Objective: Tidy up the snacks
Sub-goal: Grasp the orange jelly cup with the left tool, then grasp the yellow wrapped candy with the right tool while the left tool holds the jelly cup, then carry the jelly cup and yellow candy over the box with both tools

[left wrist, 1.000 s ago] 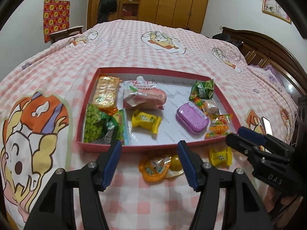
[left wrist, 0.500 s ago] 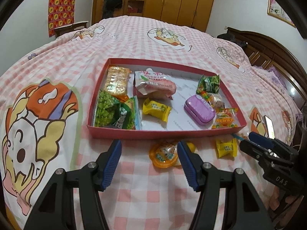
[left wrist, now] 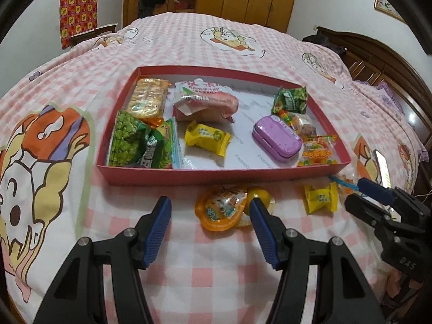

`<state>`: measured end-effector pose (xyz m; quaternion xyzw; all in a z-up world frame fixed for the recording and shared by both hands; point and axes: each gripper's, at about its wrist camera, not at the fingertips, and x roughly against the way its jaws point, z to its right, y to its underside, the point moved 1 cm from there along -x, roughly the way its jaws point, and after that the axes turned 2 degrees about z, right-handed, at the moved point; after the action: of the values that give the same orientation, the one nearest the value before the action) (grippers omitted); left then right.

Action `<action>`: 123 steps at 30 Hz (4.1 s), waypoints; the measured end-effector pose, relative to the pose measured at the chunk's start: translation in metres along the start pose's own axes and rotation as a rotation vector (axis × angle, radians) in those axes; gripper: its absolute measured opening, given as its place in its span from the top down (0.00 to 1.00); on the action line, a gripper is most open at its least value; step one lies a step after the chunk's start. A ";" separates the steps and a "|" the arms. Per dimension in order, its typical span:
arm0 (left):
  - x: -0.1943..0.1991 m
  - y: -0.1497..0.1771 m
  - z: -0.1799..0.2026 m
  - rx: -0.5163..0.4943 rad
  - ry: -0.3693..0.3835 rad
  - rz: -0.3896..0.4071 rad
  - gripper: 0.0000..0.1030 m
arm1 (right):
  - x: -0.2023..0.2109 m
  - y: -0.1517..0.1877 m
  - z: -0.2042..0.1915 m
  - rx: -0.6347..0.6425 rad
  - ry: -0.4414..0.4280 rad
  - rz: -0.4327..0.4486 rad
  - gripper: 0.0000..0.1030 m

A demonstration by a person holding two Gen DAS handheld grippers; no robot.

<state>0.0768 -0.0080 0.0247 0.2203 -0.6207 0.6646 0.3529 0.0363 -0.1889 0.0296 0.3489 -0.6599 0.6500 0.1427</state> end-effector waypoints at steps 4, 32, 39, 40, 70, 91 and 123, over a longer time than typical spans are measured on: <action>-0.010 0.000 -0.006 0.042 -0.018 -0.026 0.39 | -0.002 0.001 0.001 -0.007 -0.003 -0.003 0.46; 0.005 0.004 -0.009 0.053 0.004 0.003 0.63 | 0.003 -0.003 -0.006 -0.009 -0.041 0.018 0.47; 0.008 0.004 -0.010 0.057 0.014 0.006 0.63 | -0.013 -0.002 -0.017 0.001 -0.063 -0.022 0.47; 0.008 0.004 -0.010 0.058 0.017 0.006 0.63 | -0.016 -0.001 -0.017 0.001 -0.062 -0.028 0.47; 0.009 0.008 -0.010 0.058 0.025 0.017 0.63 | -0.036 0.005 -0.017 -0.040 -0.036 -0.056 0.73; 0.021 0.005 -0.013 0.065 0.028 0.036 0.63 | -0.018 0.002 -0.021 -0.041 -0.061 -0.007 0.73; 0.025 -0.053 0.006 -0.017 0.047 0.103 0.63 | -0.012 -0.047 -0.039 -0.005 -0.078 0.024 0.73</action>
<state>0.0993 -0.0105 0.0795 0.1692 -0.6285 0.6815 0.3346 0.0644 -0.1444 0.0618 0.3657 -0.6706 0.6359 0.1101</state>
